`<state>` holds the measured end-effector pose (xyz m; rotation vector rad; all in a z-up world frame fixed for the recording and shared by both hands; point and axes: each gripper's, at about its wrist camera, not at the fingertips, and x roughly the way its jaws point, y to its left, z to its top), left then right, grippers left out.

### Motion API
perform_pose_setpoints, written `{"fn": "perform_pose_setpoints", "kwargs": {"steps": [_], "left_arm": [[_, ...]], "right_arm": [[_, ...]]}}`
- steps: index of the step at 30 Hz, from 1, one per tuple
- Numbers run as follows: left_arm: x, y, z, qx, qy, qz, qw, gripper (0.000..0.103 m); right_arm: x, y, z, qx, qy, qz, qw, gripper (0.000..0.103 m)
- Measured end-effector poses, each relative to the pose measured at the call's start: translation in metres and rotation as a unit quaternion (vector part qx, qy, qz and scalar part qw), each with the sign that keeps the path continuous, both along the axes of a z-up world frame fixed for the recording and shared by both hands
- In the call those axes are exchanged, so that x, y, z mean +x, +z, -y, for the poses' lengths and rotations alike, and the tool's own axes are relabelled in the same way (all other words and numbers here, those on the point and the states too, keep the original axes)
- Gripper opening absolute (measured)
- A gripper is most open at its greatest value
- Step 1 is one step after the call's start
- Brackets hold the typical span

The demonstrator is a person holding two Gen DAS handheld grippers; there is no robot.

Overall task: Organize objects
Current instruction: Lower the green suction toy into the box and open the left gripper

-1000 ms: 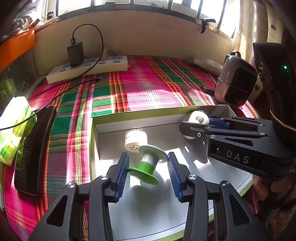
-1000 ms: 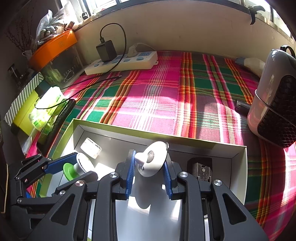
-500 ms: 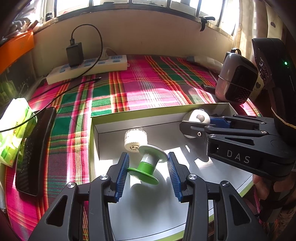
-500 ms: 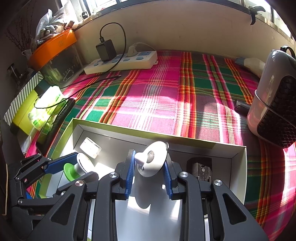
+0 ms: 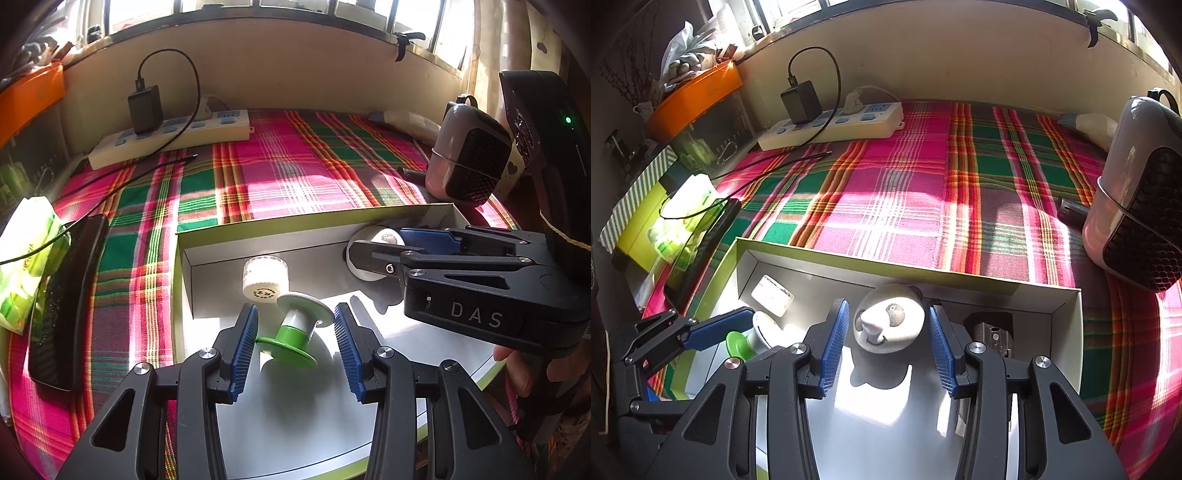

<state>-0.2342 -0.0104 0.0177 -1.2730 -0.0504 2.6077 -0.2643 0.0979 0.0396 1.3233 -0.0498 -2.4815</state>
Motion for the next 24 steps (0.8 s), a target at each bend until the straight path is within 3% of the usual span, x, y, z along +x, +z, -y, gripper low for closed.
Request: {"fn": "perform_pose_setpoints", "kwargs": {"steps": [18, 24], "left_arm": [[0.006, 0.01, -0.002, -0.002, 0.005, -0.011, 0.9999, 0.041], [0.013, 0.018, -0.004, -0.003, 0.006, -0.019, 0.9998, 0.041]], "right_arm": [[0.01, 0.009, -0.002, -0.013, -0.01, -0.011, 1.0, 0.046], [0.018, 0.014, -0.003, -0.023, -0.015, -0.016, 1.0, 0.051]]}}
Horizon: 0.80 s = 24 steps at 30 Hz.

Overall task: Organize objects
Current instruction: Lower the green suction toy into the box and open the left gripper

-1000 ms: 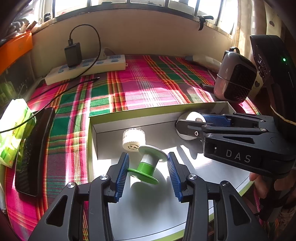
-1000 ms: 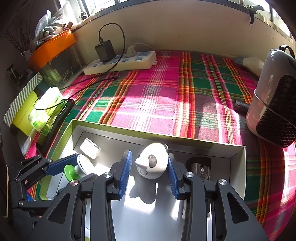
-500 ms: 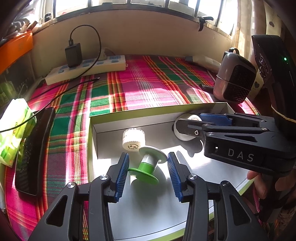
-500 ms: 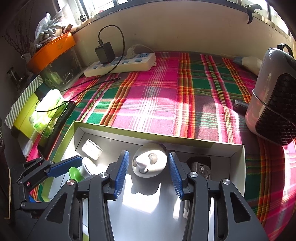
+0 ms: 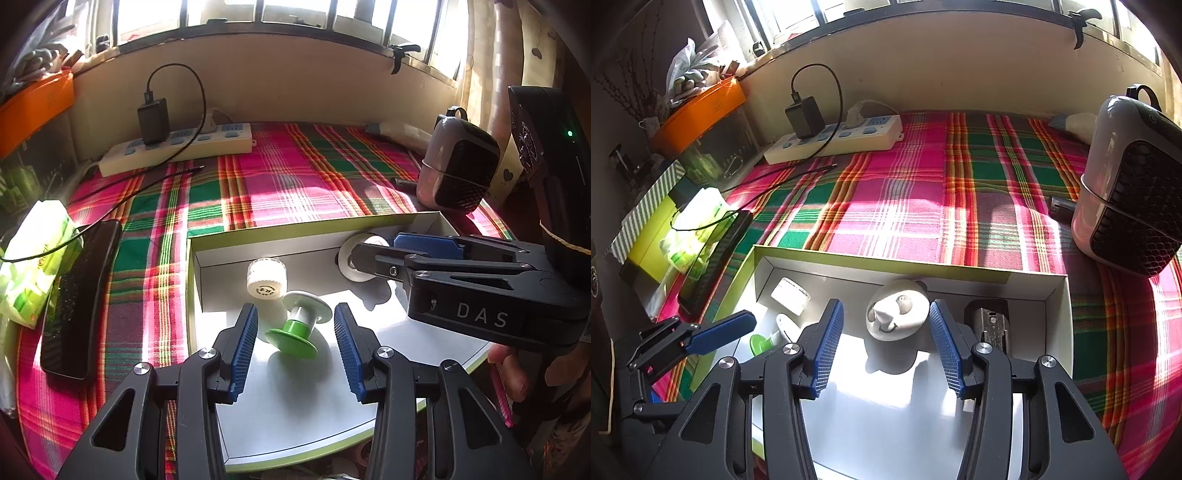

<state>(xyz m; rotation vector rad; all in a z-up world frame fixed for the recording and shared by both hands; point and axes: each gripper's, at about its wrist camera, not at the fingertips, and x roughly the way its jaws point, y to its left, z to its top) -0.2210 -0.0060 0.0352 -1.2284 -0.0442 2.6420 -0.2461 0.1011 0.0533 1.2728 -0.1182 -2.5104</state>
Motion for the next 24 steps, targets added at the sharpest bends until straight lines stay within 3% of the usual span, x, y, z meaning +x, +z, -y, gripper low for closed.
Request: {"fn": "perform_pose_setpoints", "kwargs": {"steps": [24], "left_arm": [[0.061, 0.025, -0.002, 0.0, 0.0, -0.03, 0.9996, 0.041]], "right_arm": [[0.07, 0.024, -0.009, -0.017, -0.011, -0.038, 0.999, 0.051]]}}
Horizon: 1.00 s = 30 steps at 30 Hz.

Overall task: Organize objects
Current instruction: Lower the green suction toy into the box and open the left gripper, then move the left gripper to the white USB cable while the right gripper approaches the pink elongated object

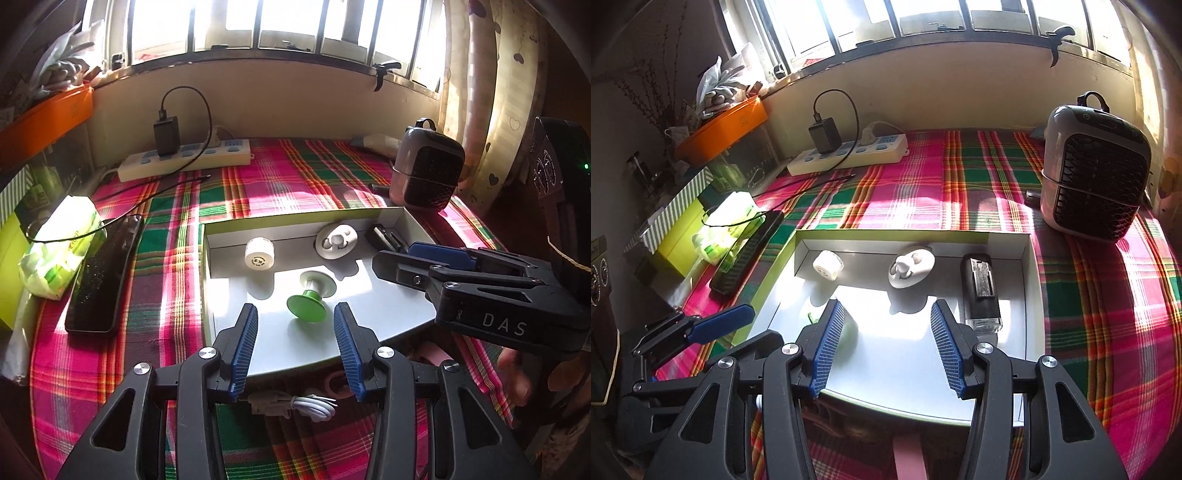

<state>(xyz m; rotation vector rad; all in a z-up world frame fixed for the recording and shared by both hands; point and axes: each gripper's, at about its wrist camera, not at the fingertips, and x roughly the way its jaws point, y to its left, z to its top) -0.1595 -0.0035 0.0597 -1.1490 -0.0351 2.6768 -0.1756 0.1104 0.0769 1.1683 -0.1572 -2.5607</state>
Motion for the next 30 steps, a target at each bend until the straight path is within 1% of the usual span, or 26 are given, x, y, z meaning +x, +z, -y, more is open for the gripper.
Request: {"fn": "perform_pose_setpoints", "kwargs": {"steps": [2, 9, 13, 16, 20, 25, 27, 30], "left_arm": [[0.006, 0.001, 0.0, -0.003, 0.001, -0.003, 1.0, 0.041], [0.029, 0.003, 0.006, 0.005, 0.008, -0.011, 0.9999, 0.041], [0.038, 0.001, 0.014, 0.01, 0.019, -0.014, 0.9997, 0.041], [0.046, -0.003, 0.02, 0.02, 0.025, -0.012, 0.9994, 0.041], [0.057, -0.01, 0.026, 0.021, 0.03, -0.012, 0.9993, 0.041], [0.062, -0.019, 0.036, 0.033, 0.032, -0.003, 0.9989, 0.041], [0.064, -0.022, 0.04, 0.039, 0.03, 0.001, 0.9988, 0.041], [0.066, -0.027, 0.042, 0.038, 0.029, 0.008, 0.9988, 0.041]], "right_arm": [[0.007, 0.001, -0.001, 0.002, 0.0, -0.005, 1.0, 0.051], [0.035, 0.004, -0.008, 0.001, -0.006, -0.023, 1.0, 0.051], [0.051, 0.0, -0.014, 0.011, -0.012, -0.029, 0.999, 0.051], [0.06, -0.005, -0.02, 0.014, -0.021, -0.025, 0.999, 0.051], [0.071, -0.011, -0.026, 0.013, -0.028, -0.027, 0.999, 0.051], [0.082, -0.02, -0.03, 0.019, -0.038, -0.026, 0.999, 0.051], [0.085, -0.023, -0.029, 0.025, -0.033, -0.026, 0.999, 0.051], [0.089, -0.028, -0.028, 0.038, -0.026, -0.021, 0.999, 0.051]]}}
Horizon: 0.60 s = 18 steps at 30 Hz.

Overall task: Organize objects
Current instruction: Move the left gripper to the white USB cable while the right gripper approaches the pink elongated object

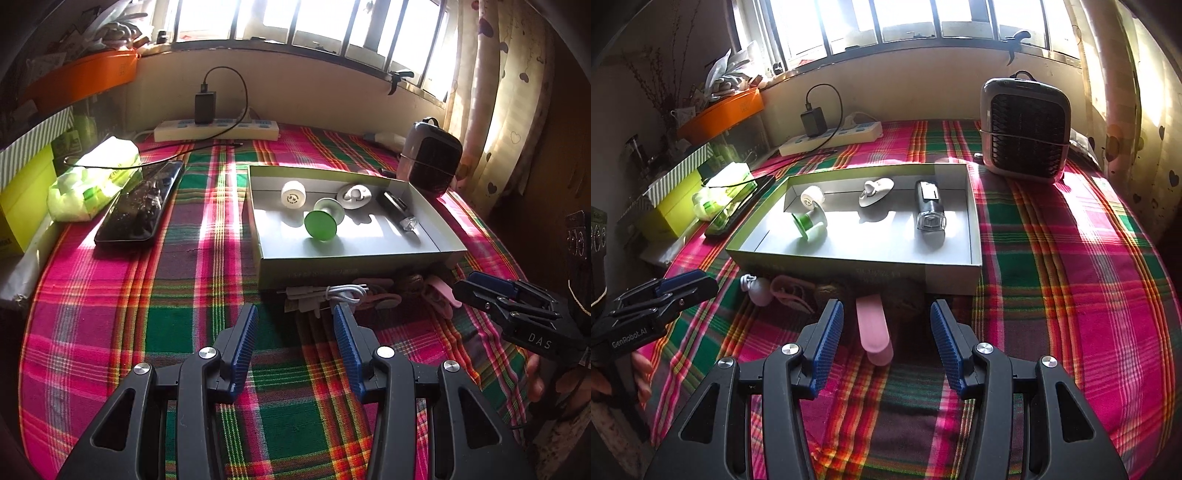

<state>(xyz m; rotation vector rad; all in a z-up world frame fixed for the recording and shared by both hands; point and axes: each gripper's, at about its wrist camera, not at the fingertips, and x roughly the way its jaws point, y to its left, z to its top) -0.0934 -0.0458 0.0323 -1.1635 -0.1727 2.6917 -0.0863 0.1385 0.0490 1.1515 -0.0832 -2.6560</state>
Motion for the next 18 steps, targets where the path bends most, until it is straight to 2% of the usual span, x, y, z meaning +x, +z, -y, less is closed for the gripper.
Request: {"fn": "perform_pose_setpoints", "kwargs": {"steps": [5, 12, 18], "left_arm": [[-0.001, -0.006, 0.002, 0.011, -0.002, 0.011, 0.9999, 0.041], [-0.012, -0.014, -0.003, 0.0, -0.009, 0.026, 0.9996, 0.041], [-0.015, -0.005, -0.009, 0.011, -0.018, 0.024, 0.9995, 0.041]], "right_arm": [[0.003, -0.008, -0.002, 0.005, 0.002, 0.015, 1.0, 0.051], [-0.002, -0.015, 0.002, 0.01, 0.009, 0.031, 0.999, 0.051], [-0.009, -0.019, 0.01, 0.023, 0.023, 0.039, 0.999, 0.051]]}}
